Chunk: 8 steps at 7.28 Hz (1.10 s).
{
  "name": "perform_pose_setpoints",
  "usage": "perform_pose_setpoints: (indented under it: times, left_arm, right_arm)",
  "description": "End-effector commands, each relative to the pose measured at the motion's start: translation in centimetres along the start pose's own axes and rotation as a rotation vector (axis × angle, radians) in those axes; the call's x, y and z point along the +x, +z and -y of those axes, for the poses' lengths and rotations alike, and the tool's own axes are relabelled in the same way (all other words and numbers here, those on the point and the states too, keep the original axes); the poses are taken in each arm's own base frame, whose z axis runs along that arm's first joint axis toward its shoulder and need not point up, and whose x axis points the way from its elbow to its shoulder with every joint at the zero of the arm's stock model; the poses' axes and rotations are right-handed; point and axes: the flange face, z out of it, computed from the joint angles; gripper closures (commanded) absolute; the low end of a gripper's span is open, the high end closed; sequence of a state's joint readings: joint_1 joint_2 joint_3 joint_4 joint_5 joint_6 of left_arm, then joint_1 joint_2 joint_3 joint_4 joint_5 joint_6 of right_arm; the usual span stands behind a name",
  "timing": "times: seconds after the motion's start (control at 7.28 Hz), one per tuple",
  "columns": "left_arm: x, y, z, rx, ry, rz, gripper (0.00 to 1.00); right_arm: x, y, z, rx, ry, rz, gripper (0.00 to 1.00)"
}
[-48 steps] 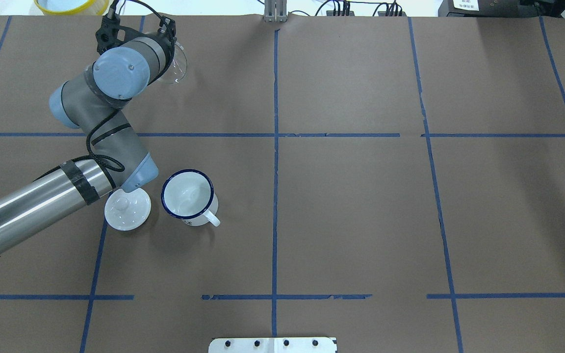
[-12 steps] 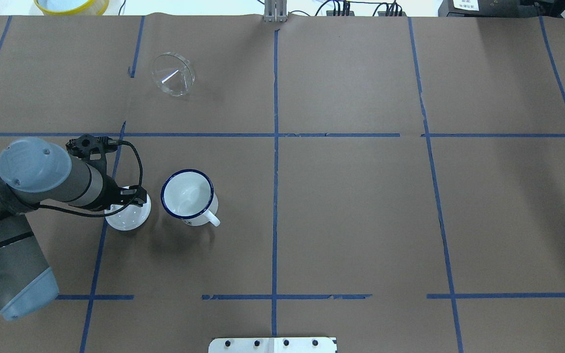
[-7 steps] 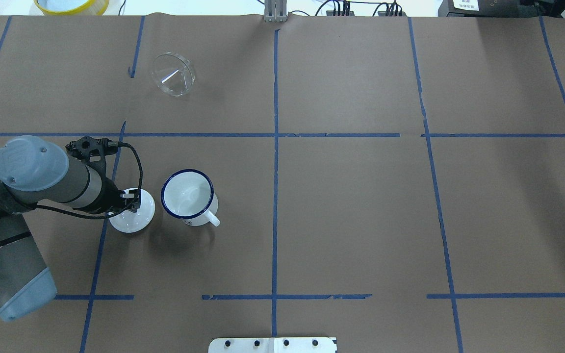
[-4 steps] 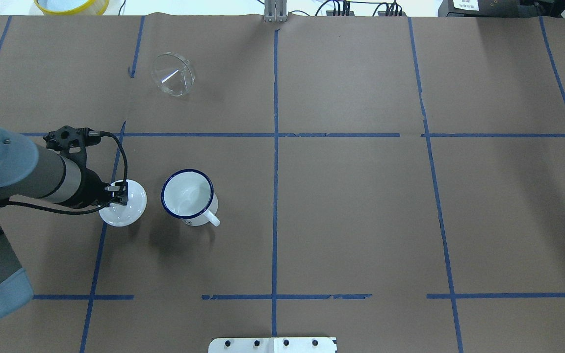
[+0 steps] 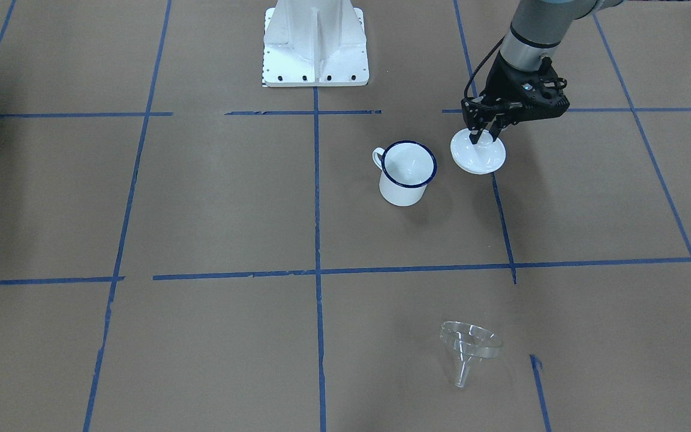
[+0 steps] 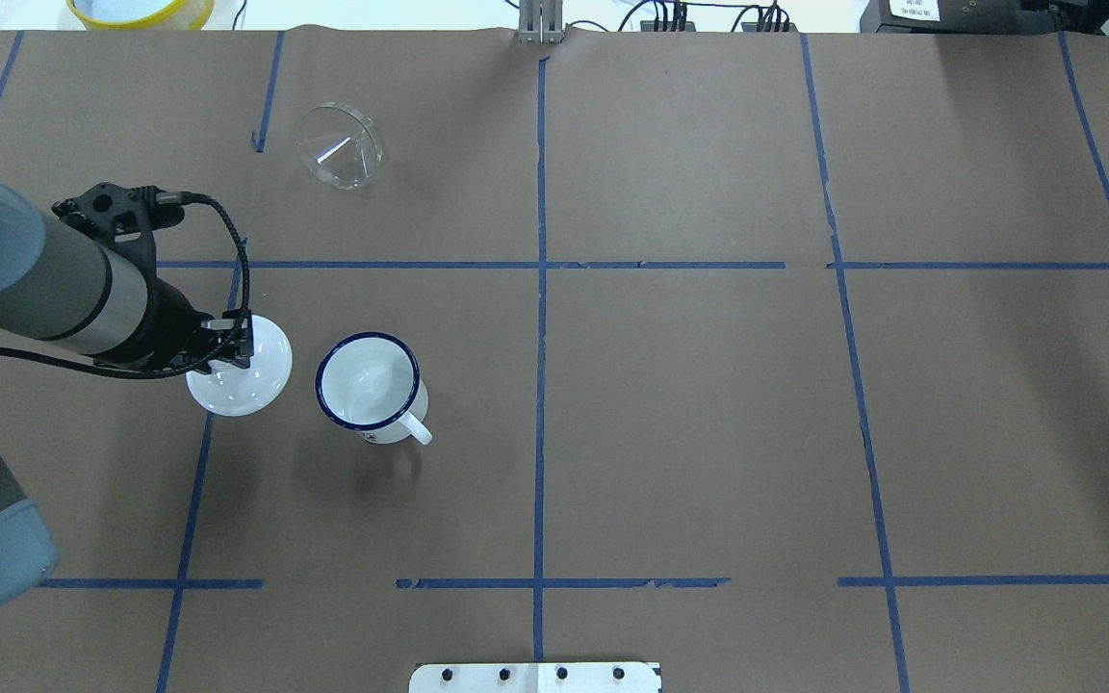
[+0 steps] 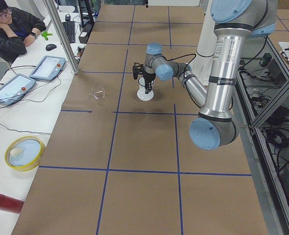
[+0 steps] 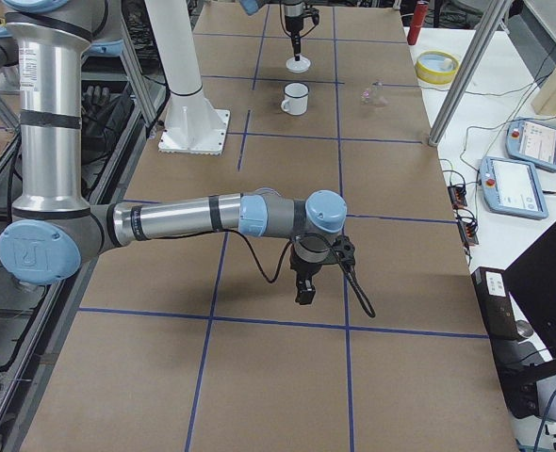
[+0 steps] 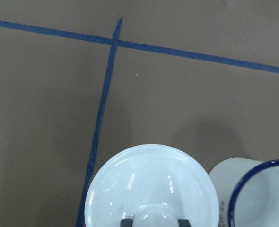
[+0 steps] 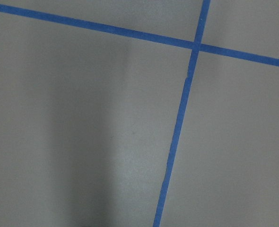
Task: Remove funnel from cup
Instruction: 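Lift the white lid and carry it over the glass mug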
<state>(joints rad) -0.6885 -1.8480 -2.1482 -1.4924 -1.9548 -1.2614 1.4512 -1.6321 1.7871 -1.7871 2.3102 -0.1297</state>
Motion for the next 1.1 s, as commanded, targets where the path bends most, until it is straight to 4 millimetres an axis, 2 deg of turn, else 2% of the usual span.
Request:
perform_pose_setpoints:
  times: [0.0,0.14,0.27,0.55,0.96]
  left_arm:
    - [6.0,-0.4,1.1,-0.018,-0.078,-0.008,1.00]
    - [8.1,1.9,1.9,-0.033,-0.116,0.016,1.00]
    - [8.8,3.1,1.6,-0.047,-0.126,0.029,1.00]
    - [9.8,3.8,0.1,-0.068,-0.129,0.028,1.00]
    - [10.3,4.1,-0.5,-0.076,-0.120,0.027,1.00]
  right_arm:
    - [0.0,0.0,0.0,0.000,-0.001,0.000,0.00]
    - [0.0,0.0,0.0,0.000,-0.001,0.000,0.00]
    - [0.0,0.0,0.0,0.000,-0.001,0.000,0.00]
    - [0.0,0.0,0.0,0.000,0.001,0.000,0.00]
    - [0.0,0.0,0.0,0.000,-0.001,0.000,0.00]
